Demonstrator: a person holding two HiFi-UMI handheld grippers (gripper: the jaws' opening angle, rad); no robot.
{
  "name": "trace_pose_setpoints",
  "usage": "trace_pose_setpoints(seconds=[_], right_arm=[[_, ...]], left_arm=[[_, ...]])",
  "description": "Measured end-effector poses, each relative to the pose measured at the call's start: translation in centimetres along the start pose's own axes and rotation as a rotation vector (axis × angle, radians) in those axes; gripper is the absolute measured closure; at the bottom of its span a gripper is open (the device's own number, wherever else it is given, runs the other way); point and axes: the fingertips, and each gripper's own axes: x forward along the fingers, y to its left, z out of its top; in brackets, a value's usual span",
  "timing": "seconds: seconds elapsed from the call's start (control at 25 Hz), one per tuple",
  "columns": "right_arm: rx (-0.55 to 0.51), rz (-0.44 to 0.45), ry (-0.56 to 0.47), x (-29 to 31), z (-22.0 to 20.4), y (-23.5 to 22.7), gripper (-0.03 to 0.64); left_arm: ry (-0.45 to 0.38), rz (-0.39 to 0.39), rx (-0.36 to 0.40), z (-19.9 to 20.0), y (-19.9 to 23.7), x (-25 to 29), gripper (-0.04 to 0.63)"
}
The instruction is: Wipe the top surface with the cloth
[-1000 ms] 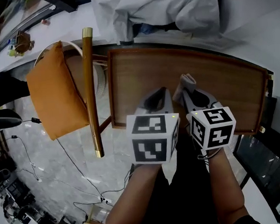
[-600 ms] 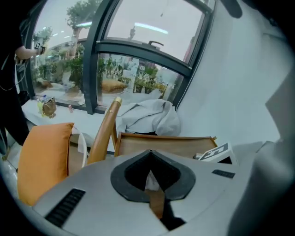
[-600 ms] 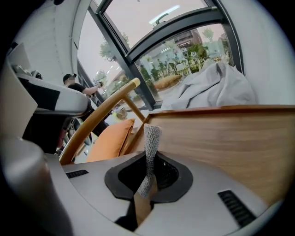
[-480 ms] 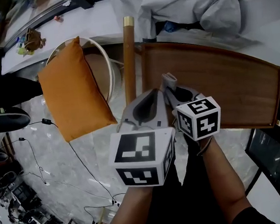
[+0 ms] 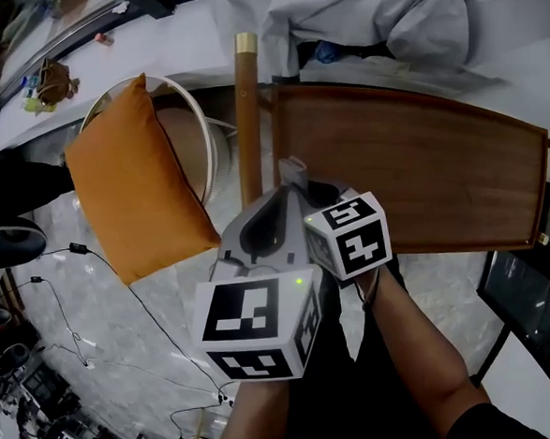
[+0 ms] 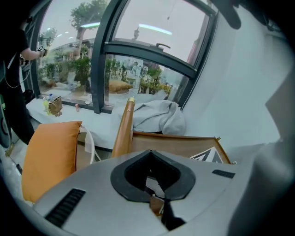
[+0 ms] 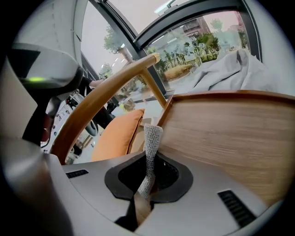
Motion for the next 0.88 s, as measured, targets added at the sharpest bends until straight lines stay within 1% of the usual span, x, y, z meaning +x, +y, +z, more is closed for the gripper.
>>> trace_pose_setpoints(seconds=[0.16, 0.32, 0.48, 0.6, 0.88], right_arm=[[-0.021, -0.025, 0.025, 0.1, -0.6, -0.3, 0.58], [-0.038, -0.074, 0.046, -0.8, -1.4, -1.9, 0.58], [-0.039, -0.124, 0.05, -2.8, -2.2, -4.6, 0.58], [-0.018, -0.159, 0.047, -4.7, -3.0, -6.9, 0.58], [0.03, -0.219, 0.033, -9.2, -4.4, -12.5, 0.58]], left_arm=[[0.0, 0.002, 0.005, -0.1, 0.0, 0.1, 0.584], [0.002, -0.011, 0.021, -0.2, -1.0, 0.6, 0.584], [0.013, -0.037, 0.045, -0.4, -3.2, 1.7, 0.584], [0.038, -0.056, 0.069, -1.4, -5.0, 2.7, 0.584], [0.097, -0.075, 0.091, -3.5, -9.1, 5.8, 0.584]])
